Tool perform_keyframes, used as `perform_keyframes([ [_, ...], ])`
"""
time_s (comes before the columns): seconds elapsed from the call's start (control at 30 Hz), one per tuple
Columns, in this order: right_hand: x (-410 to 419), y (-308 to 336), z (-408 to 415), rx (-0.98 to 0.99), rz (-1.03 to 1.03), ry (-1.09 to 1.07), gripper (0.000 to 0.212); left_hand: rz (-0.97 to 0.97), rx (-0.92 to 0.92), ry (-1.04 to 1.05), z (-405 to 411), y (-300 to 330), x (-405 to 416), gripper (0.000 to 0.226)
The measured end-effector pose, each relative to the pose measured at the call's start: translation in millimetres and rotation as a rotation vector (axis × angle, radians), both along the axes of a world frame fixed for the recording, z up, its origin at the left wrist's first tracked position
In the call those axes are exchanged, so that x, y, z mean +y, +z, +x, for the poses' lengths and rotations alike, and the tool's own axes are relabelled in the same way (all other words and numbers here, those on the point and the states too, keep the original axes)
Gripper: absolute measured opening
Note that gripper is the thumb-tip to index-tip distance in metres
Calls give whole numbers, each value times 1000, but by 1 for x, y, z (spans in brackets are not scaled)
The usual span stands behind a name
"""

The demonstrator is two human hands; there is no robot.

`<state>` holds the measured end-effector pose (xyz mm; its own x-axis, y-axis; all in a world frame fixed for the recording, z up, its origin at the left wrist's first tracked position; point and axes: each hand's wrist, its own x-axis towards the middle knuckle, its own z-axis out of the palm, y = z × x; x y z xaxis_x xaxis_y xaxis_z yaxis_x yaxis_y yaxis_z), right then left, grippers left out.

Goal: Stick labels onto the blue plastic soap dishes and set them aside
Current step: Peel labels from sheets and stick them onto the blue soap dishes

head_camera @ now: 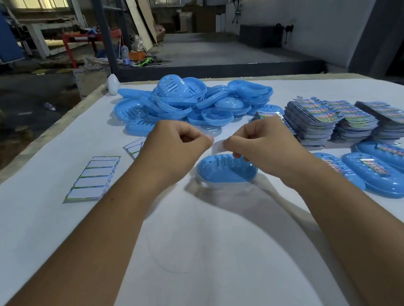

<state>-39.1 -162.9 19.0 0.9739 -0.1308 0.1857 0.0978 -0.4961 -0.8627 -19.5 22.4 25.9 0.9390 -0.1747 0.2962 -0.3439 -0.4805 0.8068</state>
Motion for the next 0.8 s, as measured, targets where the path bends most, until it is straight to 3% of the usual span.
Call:
perform_keyframes([
  [0.5, 0, -1, -2, -53, 12, 39, 18, -48, 106, -112, -2, -7, -8, 16],
  [0.8, 1, -3, -3, -132, 33, 174, 23, -93, 114, -2, -2, -5, -2, 21],
])
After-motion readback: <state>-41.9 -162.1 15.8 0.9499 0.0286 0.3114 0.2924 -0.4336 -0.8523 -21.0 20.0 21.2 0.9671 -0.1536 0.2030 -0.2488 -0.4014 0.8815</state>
